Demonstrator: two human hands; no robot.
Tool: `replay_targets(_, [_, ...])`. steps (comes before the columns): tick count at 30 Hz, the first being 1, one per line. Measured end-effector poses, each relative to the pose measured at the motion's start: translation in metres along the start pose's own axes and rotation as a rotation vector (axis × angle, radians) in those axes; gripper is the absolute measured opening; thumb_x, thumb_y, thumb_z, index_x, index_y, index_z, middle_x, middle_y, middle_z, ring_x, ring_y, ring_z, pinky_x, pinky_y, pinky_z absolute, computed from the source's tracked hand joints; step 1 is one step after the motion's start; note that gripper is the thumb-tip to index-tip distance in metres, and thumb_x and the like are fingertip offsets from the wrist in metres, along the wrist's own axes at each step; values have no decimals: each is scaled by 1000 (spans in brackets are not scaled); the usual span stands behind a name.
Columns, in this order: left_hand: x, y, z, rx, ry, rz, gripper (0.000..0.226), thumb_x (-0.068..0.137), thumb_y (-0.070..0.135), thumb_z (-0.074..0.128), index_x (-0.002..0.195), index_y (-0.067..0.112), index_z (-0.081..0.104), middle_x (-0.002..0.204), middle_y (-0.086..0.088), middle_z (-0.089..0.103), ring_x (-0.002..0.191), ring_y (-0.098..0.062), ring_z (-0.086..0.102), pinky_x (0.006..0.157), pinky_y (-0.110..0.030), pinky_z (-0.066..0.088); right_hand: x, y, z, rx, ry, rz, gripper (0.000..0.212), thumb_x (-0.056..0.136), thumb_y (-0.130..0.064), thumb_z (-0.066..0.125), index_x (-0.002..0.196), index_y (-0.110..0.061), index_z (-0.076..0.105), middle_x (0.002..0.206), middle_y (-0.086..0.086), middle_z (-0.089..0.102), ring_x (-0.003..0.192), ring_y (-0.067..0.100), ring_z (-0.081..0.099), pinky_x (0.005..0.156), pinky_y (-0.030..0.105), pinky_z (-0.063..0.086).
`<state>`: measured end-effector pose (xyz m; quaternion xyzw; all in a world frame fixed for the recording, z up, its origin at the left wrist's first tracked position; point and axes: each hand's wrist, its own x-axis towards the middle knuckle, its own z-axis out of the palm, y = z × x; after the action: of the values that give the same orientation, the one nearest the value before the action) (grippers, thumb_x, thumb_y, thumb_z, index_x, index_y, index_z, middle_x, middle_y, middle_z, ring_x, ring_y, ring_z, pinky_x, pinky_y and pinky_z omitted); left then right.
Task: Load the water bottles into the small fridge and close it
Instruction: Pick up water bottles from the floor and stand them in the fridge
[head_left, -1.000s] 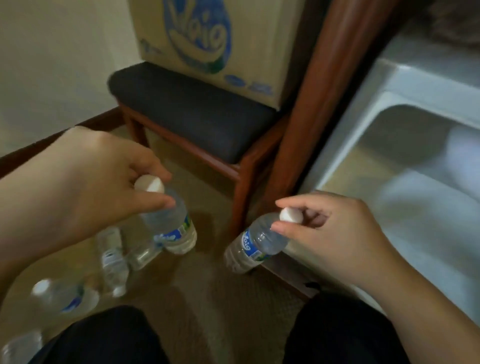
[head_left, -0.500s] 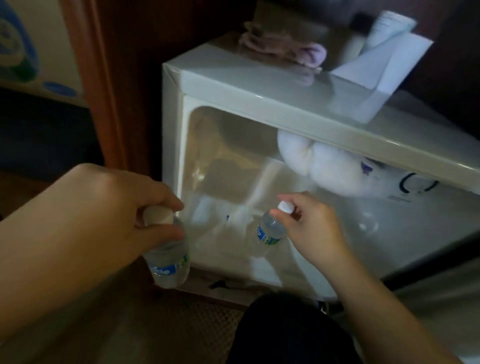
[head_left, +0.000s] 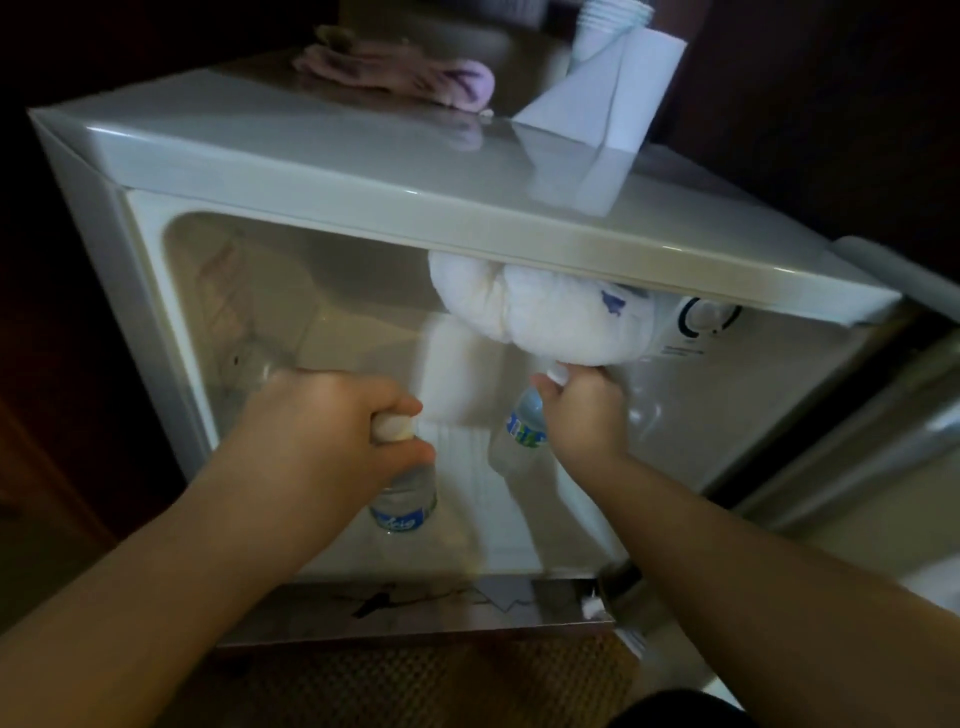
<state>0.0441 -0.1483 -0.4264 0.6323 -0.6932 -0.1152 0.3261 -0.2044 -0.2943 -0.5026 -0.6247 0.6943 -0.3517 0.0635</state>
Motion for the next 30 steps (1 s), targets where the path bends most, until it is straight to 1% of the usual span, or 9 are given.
replay_targets(4, [14,-2,13,-52,27,-4,33,75,43,89,102,25,83,90,9,79,84,-11,73,79,-30,59,11,4,10,101,125,106,38,95,-27,75,115,5,71,111,24,73,107,39,68,88,31,46])
replay_targets(10, [41,-3,28,-148,68,-123,36,75,41,91,106,26,83,95,15,78,87,-3,72,89,-29,60,33,13,20,218,189,289,26,97,-22,69,109,0,73,108,18,75,104,35,70,83,29,46])
replay_targets(13, [52,-7,38,-167,72,-140,36,74,40,91,107,26,82,99,14,78,88,-2,71,88,-24,57,44,19,21,153,203,289,23,99,-15,62,109,3,72,111,20,74,110,34,68,84,28,44])
replay_targets(16, [67,-10,51,-188,72,-150,41,75,38,92,112,24,82,104,10,79,92,-5,73,91,-22,55,46,25,25,164,210,301,26,97,-20,67,110,2,70,110,19,73,107,34,69,82,28,44])
replay_targets(19, [79,-13,67,-233,92,-187,43,74,37,93,113,23,81,102,9,79,91,-6,72,88,-20,55,38,33,36,170,239,217,39,91,-29,76,115,0,67,113,17,71,108,33,67,93,36,51])
replay_targets(21, [87,-10,79,-271,89,-209,42,75,35,92,113,23,81,101,9,79,91,-6,72,87,-21,56,24,37,34,206,242,153,46,89,-23,77,127,-2,60,124,15,64,118,33,62,102,38,49])
replay_targets(25, [105,1,105,-338,74,-225,42,76,30,92,115,20,80,106,6,80,96,-8,73,95,-24,57,-24,37,30,248,194,132,73,89,-10,72,153,-10,37,148,12,41,136,24,42,109,22,33])
replay_targets(28, [116,8,122,-342,38,-244,36,77,31,91,110,18,82,106,4,80,96,-10,73,96,-26,57,-65,43,46,130,66,50,73,87,-18,71,152,-11,37,142,11,44,127,26,47,111,37,43])
replay_targets(30, [121,10,131,-348,39,-254,20,77,30,91,91,17,84,92,1,81,88,-15,75,90,-33,61,-83,51,56,-40,-145,3,74,92,-36,66,155,-17,33,150,10,41,135,28,45,110,47,44])
